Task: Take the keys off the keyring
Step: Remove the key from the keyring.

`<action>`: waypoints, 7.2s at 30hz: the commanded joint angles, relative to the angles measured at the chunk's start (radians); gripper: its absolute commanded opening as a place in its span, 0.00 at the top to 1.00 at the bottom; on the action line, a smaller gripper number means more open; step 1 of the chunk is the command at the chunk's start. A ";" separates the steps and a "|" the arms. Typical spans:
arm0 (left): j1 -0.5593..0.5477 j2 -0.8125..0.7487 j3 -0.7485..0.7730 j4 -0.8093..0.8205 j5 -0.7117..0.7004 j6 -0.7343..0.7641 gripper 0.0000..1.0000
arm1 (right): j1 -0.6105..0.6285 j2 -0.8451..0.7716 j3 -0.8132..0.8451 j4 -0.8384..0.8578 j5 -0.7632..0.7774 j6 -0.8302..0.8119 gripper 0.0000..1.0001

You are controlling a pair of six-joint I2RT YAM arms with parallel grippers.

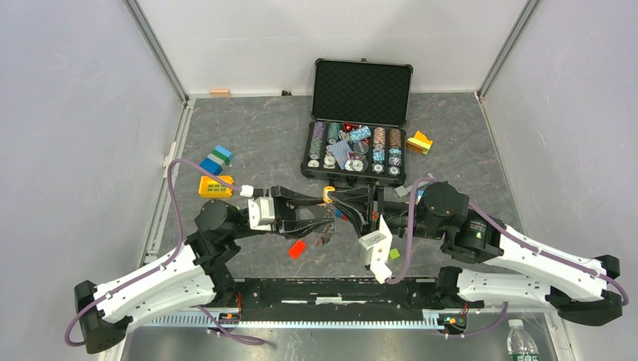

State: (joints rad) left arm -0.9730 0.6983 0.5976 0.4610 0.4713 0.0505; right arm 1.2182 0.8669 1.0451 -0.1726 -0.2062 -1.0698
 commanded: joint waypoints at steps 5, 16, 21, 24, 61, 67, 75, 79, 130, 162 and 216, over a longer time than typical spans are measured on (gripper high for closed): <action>-0.004 -0.005 0.016 0.067 0.018 -0.018 0.59 | 0.007 -0.021 0.016 0.094 -0.009 0.017 1.00; -0.004 -0.013 0.007 0.071 0.030 -0.008 0.86 | 0.009 -0.025 0.009 0.105 -0.003 0.021 1.00; -0.004 -0.016 0.004 0.064 0.056 0.006 0.98 | 0.009 -0.035 -0.003 0.116 0.012 0.023 1.00; -0.003 -0.019 0.001 0.062 0.074 0.015 0.93 | 0.010 -0.044 -0.015 0.124 0.014 0.022 1.00; -0.004 -0.098 -0.035 -0.009 0.130 0.011 0.39 | 0.010 -0.079 -0.027 0.127 -0.023 0.042 1.00; -0.004 -0.083 -0.032 0.001 0.105 0.005 0.43 | 0.010 -0.075 -0.027 0.127 -0.038 0.055 1.00; -0.004 -0.044 -0.010 0.035 0.081 0.002 0.53 | 0.010 -0.074 -0.036 0.127 -0.055 0.066 1.00; -0.004 -0.027 0.004 0.038 0.065 0.007 0.58 | 0.010 -0.075 -0.041 0.127 -0.061 0.068 1.00; -0.004 0.026 0.035 0.096 0.093 -0.021 0.71 | 0.010 -0.082 -0.068 0.104 -0.076 0.082 0.99; -0.004 0.081 0.118 -0.051 0.131 -0.041 0.98 | 0.010 -0.185 -0.154 0.111 -0.106 -0.078 0.91; -0.003 -0.129 0.176 -0.165 0.011 0.335 0.98 | 0.010 -0.253 -0.307 0.488 0.009 0.642 0.55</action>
State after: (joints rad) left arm -0.9730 0.5968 0.6827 0.4393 0.6701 0.1883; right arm 1.2285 0.5949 0.7521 0.1741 -0.3202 -0.6304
